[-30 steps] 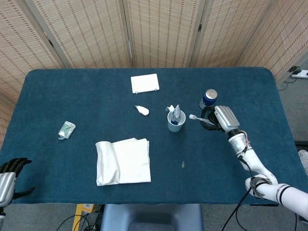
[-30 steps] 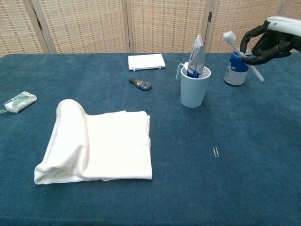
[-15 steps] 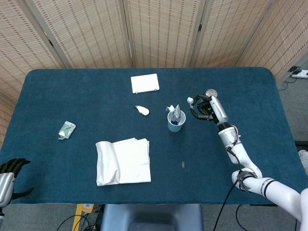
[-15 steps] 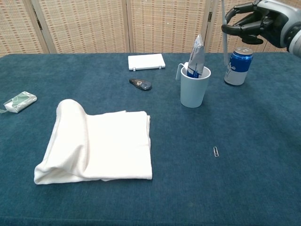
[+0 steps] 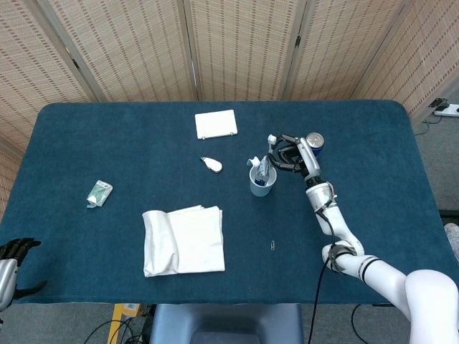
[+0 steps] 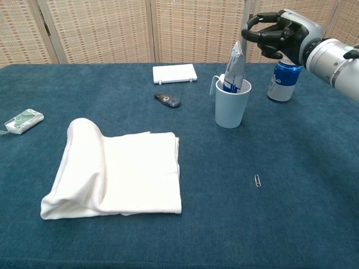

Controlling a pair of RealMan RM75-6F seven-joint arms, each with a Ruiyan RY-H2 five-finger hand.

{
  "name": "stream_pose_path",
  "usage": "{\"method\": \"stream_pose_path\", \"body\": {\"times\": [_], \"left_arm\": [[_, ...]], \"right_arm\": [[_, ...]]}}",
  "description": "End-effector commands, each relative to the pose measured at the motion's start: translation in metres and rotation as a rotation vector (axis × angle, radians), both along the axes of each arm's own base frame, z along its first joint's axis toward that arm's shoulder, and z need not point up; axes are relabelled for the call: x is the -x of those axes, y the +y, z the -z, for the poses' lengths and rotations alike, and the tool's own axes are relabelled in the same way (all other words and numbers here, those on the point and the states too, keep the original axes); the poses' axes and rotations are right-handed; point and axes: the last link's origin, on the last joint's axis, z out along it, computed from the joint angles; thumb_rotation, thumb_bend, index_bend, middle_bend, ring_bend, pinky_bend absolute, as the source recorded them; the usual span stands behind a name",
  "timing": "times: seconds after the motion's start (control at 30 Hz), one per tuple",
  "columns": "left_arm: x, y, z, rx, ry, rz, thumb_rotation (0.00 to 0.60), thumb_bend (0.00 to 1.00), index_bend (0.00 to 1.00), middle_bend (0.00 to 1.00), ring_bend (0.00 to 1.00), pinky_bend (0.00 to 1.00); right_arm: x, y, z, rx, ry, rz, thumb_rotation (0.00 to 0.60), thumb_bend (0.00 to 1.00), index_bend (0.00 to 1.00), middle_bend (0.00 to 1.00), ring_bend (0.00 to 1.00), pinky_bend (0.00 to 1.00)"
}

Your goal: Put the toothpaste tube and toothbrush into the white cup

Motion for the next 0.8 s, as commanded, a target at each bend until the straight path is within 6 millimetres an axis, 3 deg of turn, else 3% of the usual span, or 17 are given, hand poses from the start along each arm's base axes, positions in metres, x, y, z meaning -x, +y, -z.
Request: {"method": "stream_pose_path", "body": {"times": [0.03,0.43,0.8], "left_arm": [[0.000,0.000,0.000,0.001,0.000,0.000,0.600,0.19,0.25,0.22,0.15,0.19],[0.000,0.001,0.000,0.003,0.001,0.001,0.600,0.19,0.25,0.22,0.15,0.19],[-0.002,0.002,0.002,0.009,0.000,0.004,0.600,0.19,0.25,0.22,0.15,0.19]], "right_arm": [[-0.001,-0.001,0.006,-0.010,-0.013,-0.001,0.600,0.30,0.70,0.96,0.93,1.00],[0.010,0.001,0.015,-0.033,-0.041,0.021,0.600,0.30,0.70,0.96,0.93,1.00],[0.018,0.002,0.012,-0.030,-0.019,0.014,0.600,0.30,0.48,0.96,0.93,1.00]]}}
